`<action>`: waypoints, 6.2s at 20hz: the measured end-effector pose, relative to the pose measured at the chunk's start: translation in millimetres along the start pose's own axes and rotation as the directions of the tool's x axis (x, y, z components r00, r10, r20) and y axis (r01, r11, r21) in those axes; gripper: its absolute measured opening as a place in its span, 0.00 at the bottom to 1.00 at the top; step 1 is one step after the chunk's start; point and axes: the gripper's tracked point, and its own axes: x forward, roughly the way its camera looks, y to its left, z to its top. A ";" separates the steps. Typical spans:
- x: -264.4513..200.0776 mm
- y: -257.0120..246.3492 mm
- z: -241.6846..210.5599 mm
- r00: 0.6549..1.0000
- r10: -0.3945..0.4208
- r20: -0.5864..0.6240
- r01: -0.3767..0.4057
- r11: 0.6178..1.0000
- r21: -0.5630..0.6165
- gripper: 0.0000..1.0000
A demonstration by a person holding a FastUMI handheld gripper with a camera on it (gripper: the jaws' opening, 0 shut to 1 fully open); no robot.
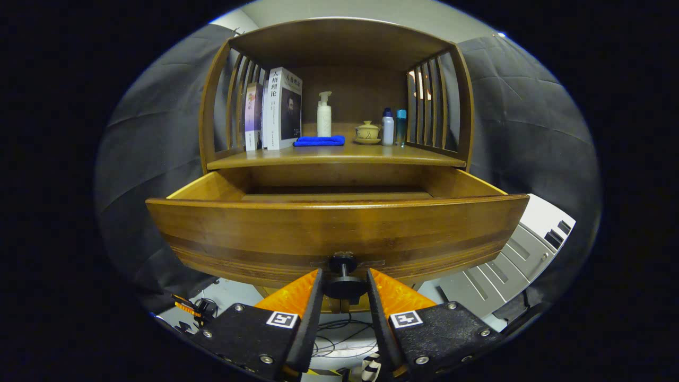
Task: Pull open the drawer, take out the items inside it, and place them on the countertop above the cabinet.
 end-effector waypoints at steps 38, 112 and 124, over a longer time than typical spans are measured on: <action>133.8 -8.3 63.3 0.885 -0.154 -0.439 0.185 0.982 0.028 0.95; 233.1 17.4 180.0 0.973 0.092 -0.213 -0.063 0.988 0.138 0.65; 114.8 1.9 254.9 0.973 0.012 0.229 -0.027 0.998 0.063 0.95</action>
